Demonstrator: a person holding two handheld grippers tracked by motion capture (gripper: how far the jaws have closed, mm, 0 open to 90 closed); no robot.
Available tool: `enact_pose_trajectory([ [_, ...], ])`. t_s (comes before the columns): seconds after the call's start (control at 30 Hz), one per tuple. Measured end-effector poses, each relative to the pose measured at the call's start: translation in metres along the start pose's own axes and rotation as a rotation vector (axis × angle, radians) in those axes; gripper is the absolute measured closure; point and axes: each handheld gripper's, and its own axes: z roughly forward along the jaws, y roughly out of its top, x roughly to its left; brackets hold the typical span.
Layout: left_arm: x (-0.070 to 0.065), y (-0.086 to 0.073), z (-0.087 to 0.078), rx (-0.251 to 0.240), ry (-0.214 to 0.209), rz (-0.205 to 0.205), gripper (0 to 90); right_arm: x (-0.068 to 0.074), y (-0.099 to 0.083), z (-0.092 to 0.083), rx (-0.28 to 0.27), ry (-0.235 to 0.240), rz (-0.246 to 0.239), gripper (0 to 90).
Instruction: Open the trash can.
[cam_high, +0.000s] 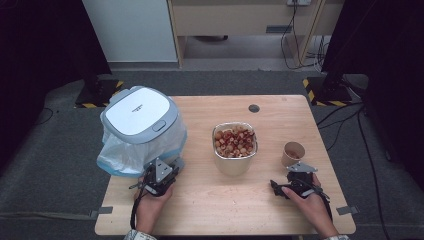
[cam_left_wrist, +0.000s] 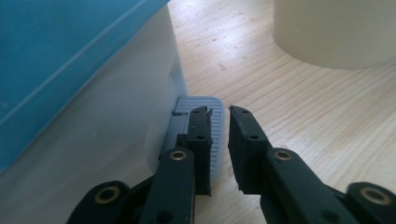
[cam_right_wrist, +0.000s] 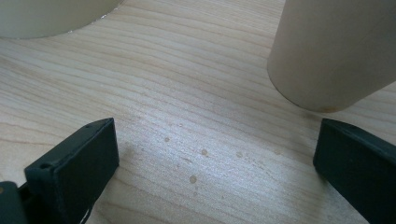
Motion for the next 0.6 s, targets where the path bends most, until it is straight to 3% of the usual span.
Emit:
enact_pose_trajectory([
  [0.4, 0.002, -0.003, 0.017, 0.037, 0.028, 0.021, 86.3, 0.0, 0.0, 0.0, 0.0, 0.0, -0.001, 0.6],
  [0.6, 0.002, -0.004, 0.019, 0.041, 0.027, 0.005, 89.1, 0.0, 0.0, 0.0, 0.0, -0.001, 0.0, 0.6],
])
